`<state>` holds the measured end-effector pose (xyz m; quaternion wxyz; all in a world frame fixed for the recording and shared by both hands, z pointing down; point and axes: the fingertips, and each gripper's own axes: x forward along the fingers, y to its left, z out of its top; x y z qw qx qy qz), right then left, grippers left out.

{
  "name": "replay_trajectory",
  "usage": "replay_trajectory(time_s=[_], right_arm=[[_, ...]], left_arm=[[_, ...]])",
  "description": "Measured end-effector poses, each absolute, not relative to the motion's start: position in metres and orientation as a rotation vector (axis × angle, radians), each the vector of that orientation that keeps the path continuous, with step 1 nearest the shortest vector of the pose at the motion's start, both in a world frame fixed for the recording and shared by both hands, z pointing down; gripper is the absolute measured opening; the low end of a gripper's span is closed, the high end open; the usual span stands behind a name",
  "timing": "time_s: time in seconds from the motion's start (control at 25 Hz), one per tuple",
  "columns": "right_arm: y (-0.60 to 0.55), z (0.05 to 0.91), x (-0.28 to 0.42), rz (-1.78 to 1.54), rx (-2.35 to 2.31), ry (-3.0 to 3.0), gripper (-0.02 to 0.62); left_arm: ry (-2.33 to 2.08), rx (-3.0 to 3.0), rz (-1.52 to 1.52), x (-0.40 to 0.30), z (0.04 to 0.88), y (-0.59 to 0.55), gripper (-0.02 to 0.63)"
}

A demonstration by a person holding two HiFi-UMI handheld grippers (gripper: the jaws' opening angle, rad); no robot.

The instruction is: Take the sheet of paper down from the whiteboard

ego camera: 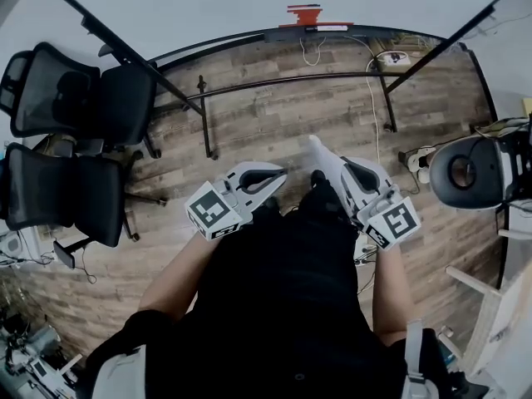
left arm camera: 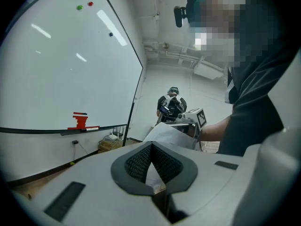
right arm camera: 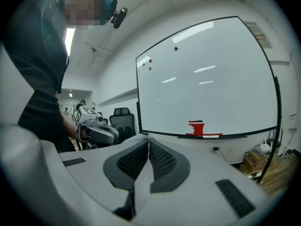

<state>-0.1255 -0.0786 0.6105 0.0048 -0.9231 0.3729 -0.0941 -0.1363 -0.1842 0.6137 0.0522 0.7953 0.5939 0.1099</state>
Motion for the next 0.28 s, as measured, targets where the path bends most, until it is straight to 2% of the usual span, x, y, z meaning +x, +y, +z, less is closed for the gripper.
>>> replay_trajectory(time_s=[0.28], right_arm=[[-0.079, 0.615, -0.115, -0.3, -2.927, 1.109, 0.021]], left_arm=[[1.769, 2.427, 0.374, -0.134, 0.631, -0.203, 0.012]])
